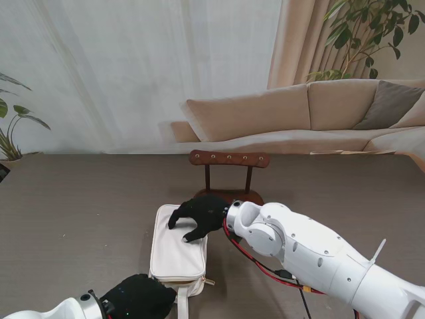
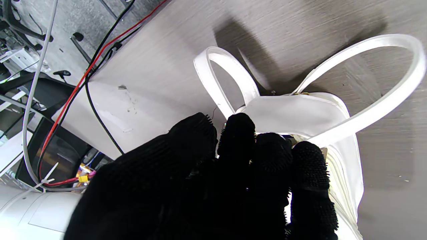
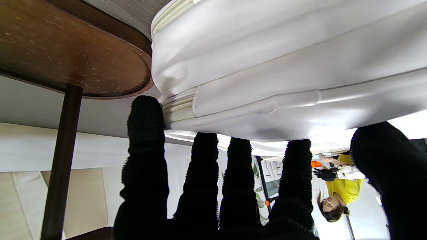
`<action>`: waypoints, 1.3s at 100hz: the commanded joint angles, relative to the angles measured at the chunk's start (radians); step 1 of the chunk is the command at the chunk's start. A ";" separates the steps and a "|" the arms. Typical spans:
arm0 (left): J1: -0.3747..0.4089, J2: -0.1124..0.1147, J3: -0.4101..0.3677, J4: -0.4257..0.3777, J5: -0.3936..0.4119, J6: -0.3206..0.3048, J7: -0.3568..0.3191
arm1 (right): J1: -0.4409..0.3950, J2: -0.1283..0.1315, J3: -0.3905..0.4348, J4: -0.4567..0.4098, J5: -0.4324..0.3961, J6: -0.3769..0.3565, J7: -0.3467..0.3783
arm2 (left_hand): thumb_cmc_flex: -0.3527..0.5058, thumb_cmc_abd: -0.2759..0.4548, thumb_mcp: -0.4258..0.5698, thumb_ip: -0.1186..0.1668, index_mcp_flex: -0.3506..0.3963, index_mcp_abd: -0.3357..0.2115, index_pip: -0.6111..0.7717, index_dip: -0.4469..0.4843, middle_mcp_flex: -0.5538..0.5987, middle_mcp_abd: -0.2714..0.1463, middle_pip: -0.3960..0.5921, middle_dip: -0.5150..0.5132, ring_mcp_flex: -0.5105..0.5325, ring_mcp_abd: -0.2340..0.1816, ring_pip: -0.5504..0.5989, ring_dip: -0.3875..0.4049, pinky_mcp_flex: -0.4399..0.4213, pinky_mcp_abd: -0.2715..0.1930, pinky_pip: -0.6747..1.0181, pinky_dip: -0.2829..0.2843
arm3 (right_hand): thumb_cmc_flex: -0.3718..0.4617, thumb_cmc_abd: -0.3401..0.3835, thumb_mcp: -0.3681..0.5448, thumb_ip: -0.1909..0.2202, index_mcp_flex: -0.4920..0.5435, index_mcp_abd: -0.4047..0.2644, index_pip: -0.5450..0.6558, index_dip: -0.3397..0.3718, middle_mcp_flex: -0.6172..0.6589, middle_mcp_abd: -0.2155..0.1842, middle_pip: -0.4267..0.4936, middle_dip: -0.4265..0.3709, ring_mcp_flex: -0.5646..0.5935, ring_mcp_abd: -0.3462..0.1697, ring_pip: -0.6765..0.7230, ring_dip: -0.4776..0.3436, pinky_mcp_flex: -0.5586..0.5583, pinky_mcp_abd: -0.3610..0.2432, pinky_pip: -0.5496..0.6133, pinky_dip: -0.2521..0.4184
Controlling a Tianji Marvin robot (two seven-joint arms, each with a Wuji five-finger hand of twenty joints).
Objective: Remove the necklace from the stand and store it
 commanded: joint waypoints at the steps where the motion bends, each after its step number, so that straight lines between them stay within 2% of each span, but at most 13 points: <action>1: 0.007 -0.003 0.007 -0.013 -0.020 0.007 -0.014 | -0.045 0.015 -0.021 0.040 -0.015 0.002 0.045 | -0.006 0.010 0.003 -0.032 0.029 -0.136 0.101 0.013 0.010 -0.040 0.009 0.008 0.000 -0.023 0.033 0.020 0.004 -0.020 0.048 0.005 | -0.024 -0.008 0.029 0.004 0.102 0.224 0.054 0.014 0.065 0.045 0.037 0.022 0.073 0.106 0.041 0.020 -0.492 -0.016 0.000 -0.032; 7: -0.001 -0.004 0.011 0.008 -0.025 0.014 -0.003 | -0.054 0.017 -0.011 0.033 -0.022 -0.002 0.039 | -0.006 0.011 0.003 -0.033 0.030 -0.134 0.101 0.012 0.010 -0.040 0.009 0.008 0.000 -0.022 0.034 0.021 0.004 -0.019 0.048 0.005 | -0.025 -0.009 0.029 0.004 0.107 0.229 0.056 0.015 0.071 0.052 0.039 0.023 0.080 0.107 0.044 0.021 -0.486 -0.012 0.003 -0.030; 8: -0.002 -0.004 0.012 0.011 -0.026 0.015 -0.001 | -0.056 0.017 -0.008 0.032 -0.024 -0.002 0.037 | -0.005 0.011 0.003 -0.033 0.029 -0.134 0.101 0.012 0.008 -0.027 0.008 0.007 0.000 -0.022 0.034 0.021 0.003 -0.018 0.048 0.005 | -0.025 -0.009 0.029 0.004 0.108 0.228 0.056 0.015 0.072 0.053 0.039 0.023 0.081 0.108 0.045 0.022 -0.484 -0.011 0.004 -0.030; 11: -0.007 -0.005 0.015 0.023 -0.029 0.017 0.007 | -0.061 0.017 -0.002 0.030 -0.028 -0.003 0.031 | -0.005 0.010 0.003 -0.033 0.030 -0.133 0.101 0.012 0.010 -0.037 0.010 0.008 0.000 -0.021 0.034 0.020 0.003 -0.018 0.049 0.005 | -0.024 -0.012 0.031 0.005 0.112 0.228 0.058 0.015 0.074 0.054 0.039 0.023 0.083 0.109 0.046 0.022 -0.480 -0.006 0.007 -0.029; 13: -0.009 -0.006 0.017 0.030 -0.031 0.019 0.014 | -0.065 0.017 0.003 0.027 -0.029 -0.004 0.028 | -0.004 0.009 0.003 -0.032 0.031 -0.132 0.101 0.012 0.007 -0.021 0.008 0.007 0.000 -0.019 0.034 0.020 0.002 -0.016 0.049 0.005 | -0.024 -0.013 0.032 0.005 0.112 0.229 0.058 0.015 0.076 0.055 0.040 0.024 0.083 0.112 0.046 0.023 -0.481 -0.005 0.007 -0.028; 18: -0.015 -0.007 0.021 0.046 -0.035 0.023 0.026 | -0.076 0.018 0.018 0.019 -0.030 -0.005 0.023 | -0.004 0.010 0.003 -0.033 0.031 -0.132 0.101 0.011 0.005 -0.015 0.008 0.005 0.000 -0.016 0.033 0.020 0.002 -0.015 0.049 0.005 | -0.024 -0.014 0.035 0.005 0.110 0.229 0.057 0.015 0.073 0.056 0.038 0.023 0.082 0.120 0.045 0.023 -0.477 -0.003 0.011 -0.027; 54: -0.042 -0.013 0.035 0.117 -0.044 0.041 0.074 | -0.167 0.007 0.144 -0.057 -0.028 0.000 -0.059 | -0.005 0.009 0.003 -0.033 0.031 -0.130 0.100 0.011 0.005 -0.016 0.011 0.004 0.000 -0.016 0.029 0.018 -0.003 -0.014 0.048 0.005 | -0.029 -0.019 0.039 -0.001 0.085 0.226 0.060 0.011 0.047 0.035 0.025 0.018 0.070 0.153 0.020 0.013 -0.473 0.020 0.011 -0.026; 72: -0.048 -0.014 0.040 0.137 -0.041 0.047 0.083 | -0.171 0.001 0.176 -0.090 -0.027 0.037 -0.069 | -0.004 0.008 0.004 -0.033 0.032 -0.132 0.101 0.012 0.005 -0.019 0.011 0.004 -0.001 -0.015 0.028 0.017 -0.005 -0.014 0.047 0.005 | -0.034 -0.005 0.022 -0.001 0.057 0.226 0.052 0.005 0.014 0.035 0.014 0.013 0.058 0.170 0.007 0.008 -0.471 0.025 0.008 -0.026; 96: -0.046 -0.016 0.038 0.152 -0.041 0.053 0.095 | -0.125 -0.012 0.164 -0.074 -0.015 0.098 -0.067 | -0.004 0.008 0.005 -0.033 0.033 -0.130 0.100 0.011 0.006 -0.017 0.011 0.004 -0.001 -0.014 0.026 0.017 -0.005 -0.014 0.047 0.005 | -0.037 0.011 0.005 0.005 0.014 0.241 0.043 -0.003 -0.035 0.048 0.009 0.011 0.045 0.184 -0.002 0.005 -0.460 0.028 0.010 -0.025; 130: -0.047 -0.019 0.042 0.175 -0.042 0.065 0.114 | -0.020 -0.031 0.068 -0.001 0.034 0.173 -0.003 | -0.002 0.007 0.006 -0.033 0.035 -0.130 0.100 0.011 0.008 -0.018 0.011 0.003 0.001 -0.011 0.025 0.016 -0.005 -0.014 0.047 0.006 | -0.053 0.056 -0.032 0.017 -0.038 0.278 0.045 -0.006 -0.094 0.099 0.023 0.015 0.018 0.195 -0.002 0.003 -0.455 0.024 0.016 -0.019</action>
